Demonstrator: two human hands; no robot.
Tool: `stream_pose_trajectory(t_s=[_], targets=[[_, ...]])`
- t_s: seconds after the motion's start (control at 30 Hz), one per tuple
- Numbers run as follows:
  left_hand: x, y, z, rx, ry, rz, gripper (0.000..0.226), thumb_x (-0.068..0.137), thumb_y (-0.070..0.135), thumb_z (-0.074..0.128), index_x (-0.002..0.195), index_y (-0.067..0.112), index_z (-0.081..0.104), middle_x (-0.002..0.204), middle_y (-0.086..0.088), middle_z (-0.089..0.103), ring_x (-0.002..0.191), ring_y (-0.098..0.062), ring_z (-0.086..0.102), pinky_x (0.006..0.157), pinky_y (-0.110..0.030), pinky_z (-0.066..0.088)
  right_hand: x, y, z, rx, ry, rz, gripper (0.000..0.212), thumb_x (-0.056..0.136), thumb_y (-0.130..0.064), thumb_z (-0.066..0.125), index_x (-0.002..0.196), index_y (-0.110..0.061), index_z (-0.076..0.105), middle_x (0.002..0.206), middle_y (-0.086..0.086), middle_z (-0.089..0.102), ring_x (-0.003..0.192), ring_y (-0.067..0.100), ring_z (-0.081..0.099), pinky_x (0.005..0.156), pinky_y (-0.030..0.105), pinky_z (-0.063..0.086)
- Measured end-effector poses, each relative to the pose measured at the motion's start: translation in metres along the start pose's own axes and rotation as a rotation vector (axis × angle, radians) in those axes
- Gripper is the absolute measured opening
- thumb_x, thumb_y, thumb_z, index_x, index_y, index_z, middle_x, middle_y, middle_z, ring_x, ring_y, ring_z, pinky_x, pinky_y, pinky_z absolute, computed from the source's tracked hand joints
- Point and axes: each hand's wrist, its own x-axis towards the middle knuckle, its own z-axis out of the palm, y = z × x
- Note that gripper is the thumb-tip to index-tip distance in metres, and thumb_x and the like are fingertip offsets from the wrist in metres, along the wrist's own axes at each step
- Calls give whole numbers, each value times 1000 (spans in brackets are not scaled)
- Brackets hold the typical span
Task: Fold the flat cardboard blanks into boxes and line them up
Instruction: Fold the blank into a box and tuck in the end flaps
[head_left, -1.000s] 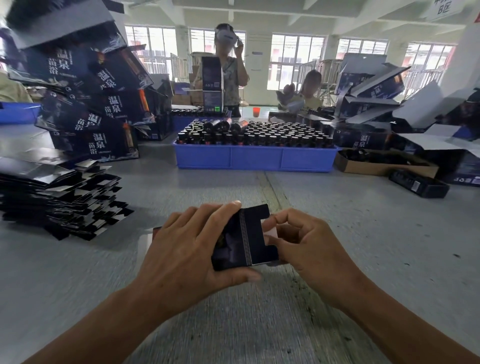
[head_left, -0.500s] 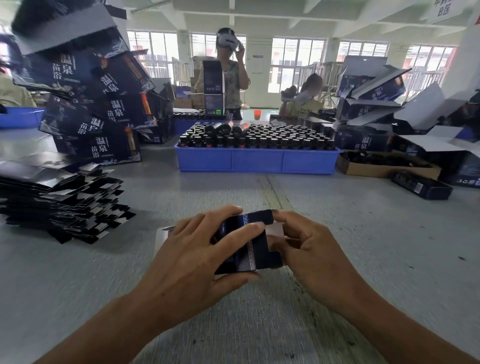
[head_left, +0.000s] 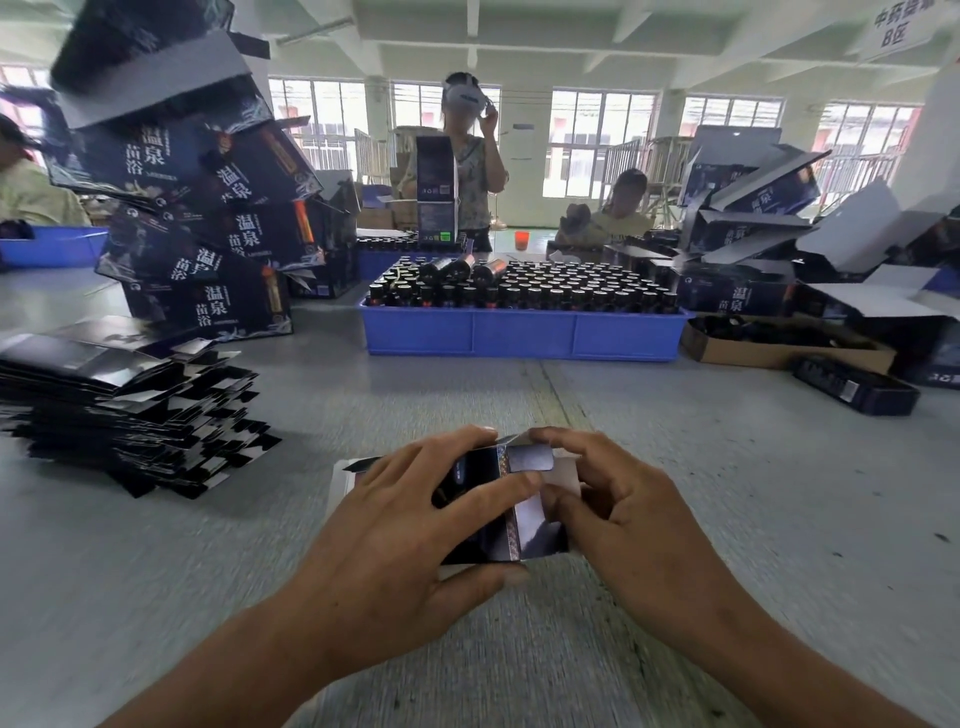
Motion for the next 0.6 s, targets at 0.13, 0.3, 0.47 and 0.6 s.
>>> stream_pose_trajectory(t_s=[0.13,0.3,0.47,0.6], targets=[[0,-1,-1,15,25,-14,60,89,65,54,140,35,49,144,-2,48,127,-22,51,101,-37,42,-2,-1,1,-65,14,-25,54,97,-13,63,119,-62,54,103,-18,74,90,3,73,74,22,61],[2,-4,-4,55,63,-33,61,86,62,55,139,32,47,141,-3,52,122,-22,54,94,-35,43,-4,-2,3,-108,34,-50,60,98,-22,62,118,-75,43,106,-23,70,93,-6,68,68,11,55],[3,-3,-7,31,77,-55,58,86,57,56,137,32,48,144,-4,50,121,-19,52,89,-29,41,-4,-5,3,-136,65,-60,60,97,-25,62,116,-78,40,103,-27,65,93,-12,65,63,6,52],[4,-3,-7,-5,89,-58,60,80,48,68,134,29,51,144,-6,51,115,-20,56,84,-25,43,-4,-8,3,-154,90,-48,59,96,-28,63,115,-78,37,104,-24,66,88,-13,66,61,4,50]])
